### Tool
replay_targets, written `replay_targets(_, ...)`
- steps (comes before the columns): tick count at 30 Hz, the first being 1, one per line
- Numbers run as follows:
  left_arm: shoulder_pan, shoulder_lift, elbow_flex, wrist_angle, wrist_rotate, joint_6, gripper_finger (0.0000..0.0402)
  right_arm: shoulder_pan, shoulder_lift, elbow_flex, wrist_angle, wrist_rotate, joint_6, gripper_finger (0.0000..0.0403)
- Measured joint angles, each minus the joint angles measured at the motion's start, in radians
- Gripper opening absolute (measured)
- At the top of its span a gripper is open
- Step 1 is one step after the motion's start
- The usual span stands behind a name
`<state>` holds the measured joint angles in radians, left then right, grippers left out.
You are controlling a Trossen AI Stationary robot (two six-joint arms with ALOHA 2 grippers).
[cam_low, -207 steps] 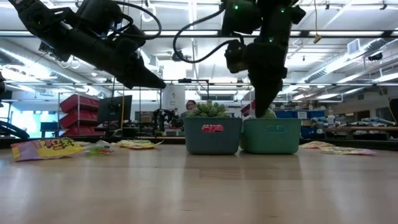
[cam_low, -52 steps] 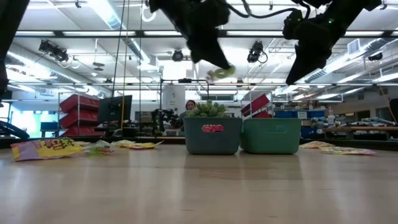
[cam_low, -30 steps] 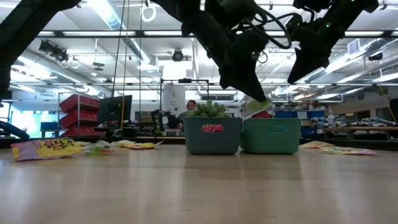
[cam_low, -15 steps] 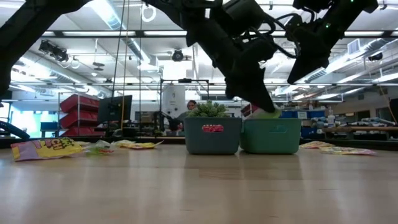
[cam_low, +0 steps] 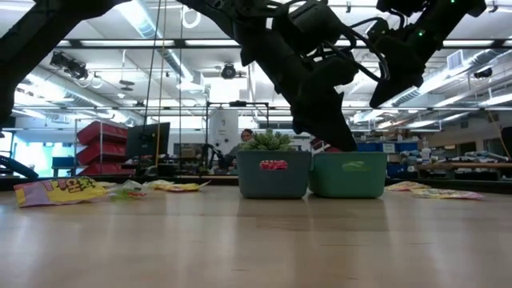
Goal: Sort candy
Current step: Put the green gummy into the green bin
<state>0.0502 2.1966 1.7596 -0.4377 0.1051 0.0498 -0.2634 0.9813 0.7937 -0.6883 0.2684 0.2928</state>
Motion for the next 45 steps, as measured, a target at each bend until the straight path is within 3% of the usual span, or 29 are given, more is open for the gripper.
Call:
replay_targets(5, 0.000, -0.004, 0.037, -0.041, 0.000, 0.027, 0.0126, 0.000, 0.000, 0.000, -0.001, 0.000, -0.005, 0.0012)
replay_targets(8, 0.000, -0.007, 0.081, -0.082, -0.007, 0.051, 0.0132, 0.000, 0.000, 0.000, -0.001, 0.000, -0.007, 0.0009)
replay_targets(11, 0.000, -0.029, 0.103, -0.145, -0.040, 0.106, 0.0104, 0.000, 0.000, 0.000, -0.001, 0.000, -0.018, 0.0008)
replay_targets(15, 0.017, -0.086, 0.102, -0.175, -0.059, 0.126, 0.0018, -0.001, 0.000, 0.000, 0.000, 0.000, -0.030, 0.0008)
replay_targets(25, 0.061, -0.133, 0.100, -0.204, -0.056, 0.124, 0.0002, -0.002, 0.000, 0.000, 0.012, 0.000, -0.053, 0.0005)
replay_targets(31, 0.061, -0.133, 0.095, -0.110, -0.049, 0.121, 0.0001, -0.001, 0.000, 0.000, 0.038, 0.000, -0.058, 0.0004)
replay_targets(39, 0.060, -0.134, -0.034, 0.179, 0.020, 0.077, 0.0000, -0.001, 0.000, 0.000, 0.088, 0.000, -0.087, 0.0001)
replay_targets(45, 0.060, -0.163, -0.135, 0.285, 0.024, 0.073, 0.0000, 0.001, -0.001, -0.033, 0.181, 0.000, -0.124, 0.0000)
